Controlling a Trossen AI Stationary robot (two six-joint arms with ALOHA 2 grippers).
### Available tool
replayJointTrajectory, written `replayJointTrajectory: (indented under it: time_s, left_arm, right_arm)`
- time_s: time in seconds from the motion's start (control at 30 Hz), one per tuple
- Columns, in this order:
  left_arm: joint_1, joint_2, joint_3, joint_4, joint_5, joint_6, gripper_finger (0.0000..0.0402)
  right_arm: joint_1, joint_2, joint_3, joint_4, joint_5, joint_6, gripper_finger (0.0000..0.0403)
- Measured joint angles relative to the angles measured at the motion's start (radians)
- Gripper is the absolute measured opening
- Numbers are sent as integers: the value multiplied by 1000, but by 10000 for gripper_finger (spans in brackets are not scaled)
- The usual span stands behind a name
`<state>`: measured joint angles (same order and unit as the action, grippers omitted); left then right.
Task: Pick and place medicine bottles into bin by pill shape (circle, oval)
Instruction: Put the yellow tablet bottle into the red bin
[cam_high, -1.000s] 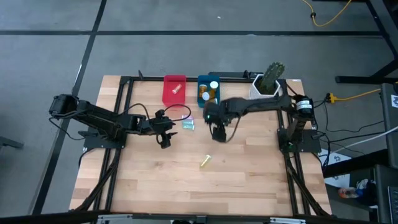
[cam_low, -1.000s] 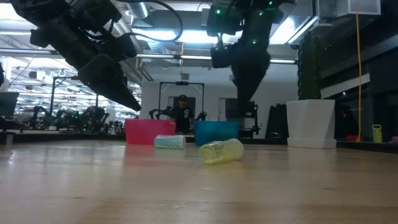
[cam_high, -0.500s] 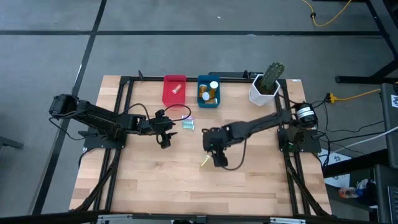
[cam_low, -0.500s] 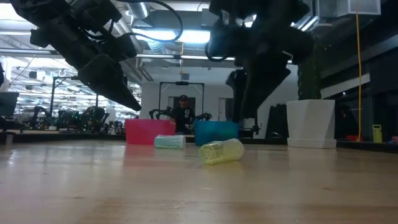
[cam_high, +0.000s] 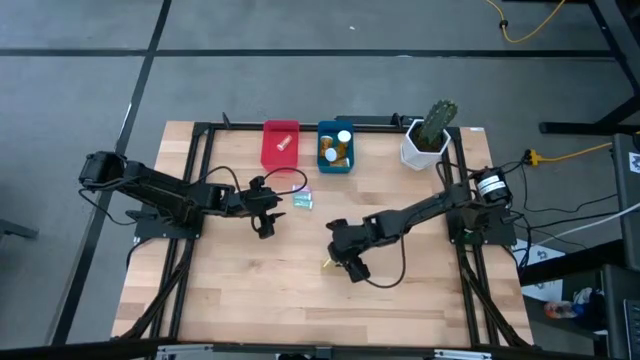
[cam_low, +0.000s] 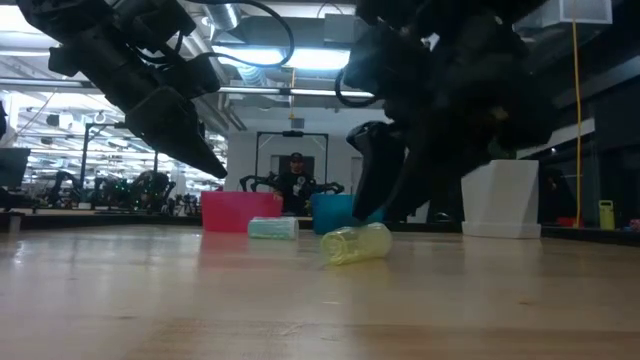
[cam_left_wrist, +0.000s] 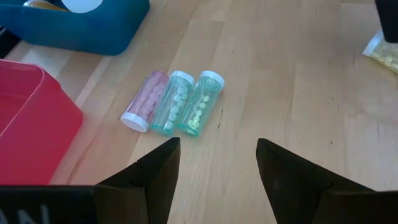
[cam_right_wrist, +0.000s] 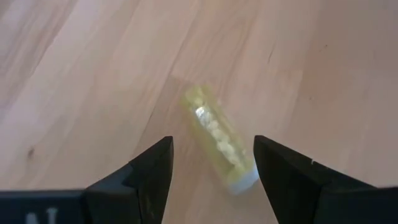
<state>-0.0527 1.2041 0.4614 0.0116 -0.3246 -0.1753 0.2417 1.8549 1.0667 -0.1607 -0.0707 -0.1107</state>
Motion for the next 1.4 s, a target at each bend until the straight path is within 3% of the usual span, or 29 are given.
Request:
replayJointTrajectory:
  time_s: [0.6,0.7,1.13,1.23,1.4]
  left_arm:
    - [0,0,0,0,0,0,206]
    - [0,0,0,0,0,0,206]
    - [0,0,0,0,0,0,206]
    - [0,0,0,0,0,0,206]
    - [0,0,0,0,0,0,206]
  right_arm:
    - [-1,0,-105,153,40,-3,223]
    - [-2,0,-105,144,80,2,209]
    - [-3,9,-105,148,81,27,147]
    - [-3,9,-105,167,131,49,135]
    - [-14,9,-105,168,302,111,123]
